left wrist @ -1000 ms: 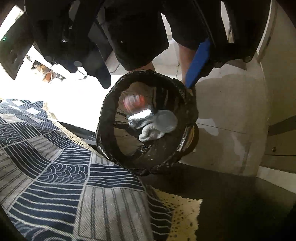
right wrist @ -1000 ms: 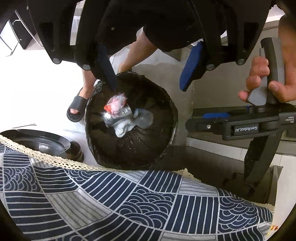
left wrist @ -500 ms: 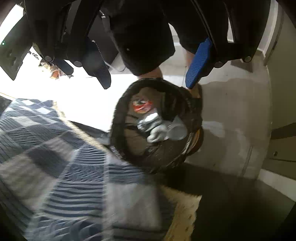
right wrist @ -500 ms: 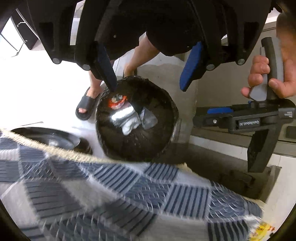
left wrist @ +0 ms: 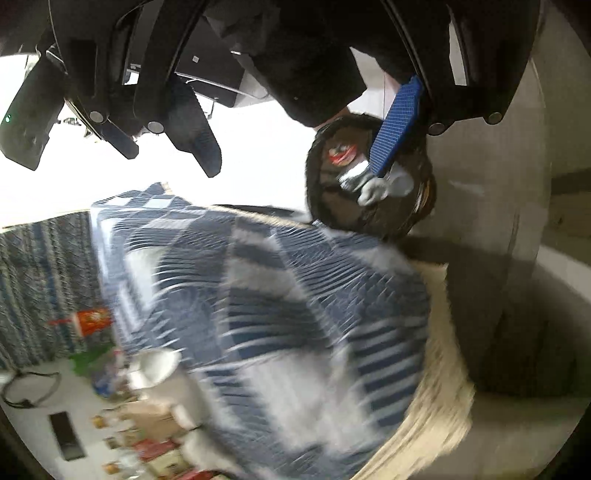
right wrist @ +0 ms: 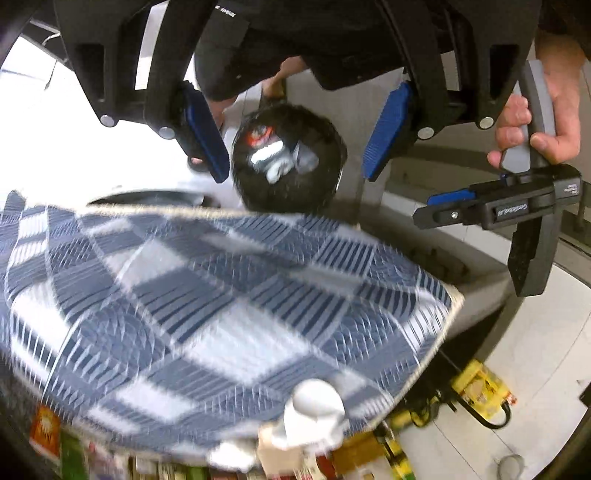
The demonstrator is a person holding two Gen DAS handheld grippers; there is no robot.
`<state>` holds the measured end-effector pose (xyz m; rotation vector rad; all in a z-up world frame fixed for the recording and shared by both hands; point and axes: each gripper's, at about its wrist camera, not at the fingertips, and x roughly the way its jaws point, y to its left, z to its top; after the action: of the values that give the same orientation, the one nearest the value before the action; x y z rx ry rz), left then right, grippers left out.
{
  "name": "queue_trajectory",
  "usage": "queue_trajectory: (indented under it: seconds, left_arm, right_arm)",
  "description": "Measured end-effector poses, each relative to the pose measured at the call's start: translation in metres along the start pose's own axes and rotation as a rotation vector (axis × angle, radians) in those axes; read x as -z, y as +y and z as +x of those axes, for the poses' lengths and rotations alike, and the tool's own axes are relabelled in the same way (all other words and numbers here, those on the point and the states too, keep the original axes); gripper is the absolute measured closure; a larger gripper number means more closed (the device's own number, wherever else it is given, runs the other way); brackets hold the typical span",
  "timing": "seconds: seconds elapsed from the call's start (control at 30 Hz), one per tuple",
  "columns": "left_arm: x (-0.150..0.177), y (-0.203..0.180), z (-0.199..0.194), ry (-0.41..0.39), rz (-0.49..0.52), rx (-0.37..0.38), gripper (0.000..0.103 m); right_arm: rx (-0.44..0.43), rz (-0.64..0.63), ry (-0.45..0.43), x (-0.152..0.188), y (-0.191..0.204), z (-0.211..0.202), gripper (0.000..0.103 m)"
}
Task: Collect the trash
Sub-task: 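Raise both open tools from the bin back toward the tablecloth, then grasp the white tissue with the left tool while the right tool grasps the paper cup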
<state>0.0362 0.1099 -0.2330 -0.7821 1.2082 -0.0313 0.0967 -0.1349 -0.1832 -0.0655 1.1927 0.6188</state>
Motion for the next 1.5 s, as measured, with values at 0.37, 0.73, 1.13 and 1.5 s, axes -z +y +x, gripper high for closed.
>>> queue_trajectory:
  seconds: [0.37,0.73,1.13,1.5]
  left_arm:
    - [-0.043,-0.062,-0.046,-0.131,0.149,0.014,0.018]
    - [-0.101,-0.121,-0.041,-0.174,0.237,-0.032,0.007]
    - [-0.149,-0.146,0.015,-0.12,0.159,-0.122,0.007]
    - [-0.181,-0.155,0.057,-0.066,0.085,-0.247,0.007]
  right_arm:
    - [-0.052,-0.013,-0.187,-0.042,0.002,-0.057,0.013]
    - [-0.131,-0.019,-0.298,-0.12,-0.029,-0.091,0.007]
    - [-0.18,-0.04,-0.228,-0.199,-0.093,-0.053,0.005]
    - [-0.255,-0.084,-0.16,-0.235,-0.123,-0.007,0.005]
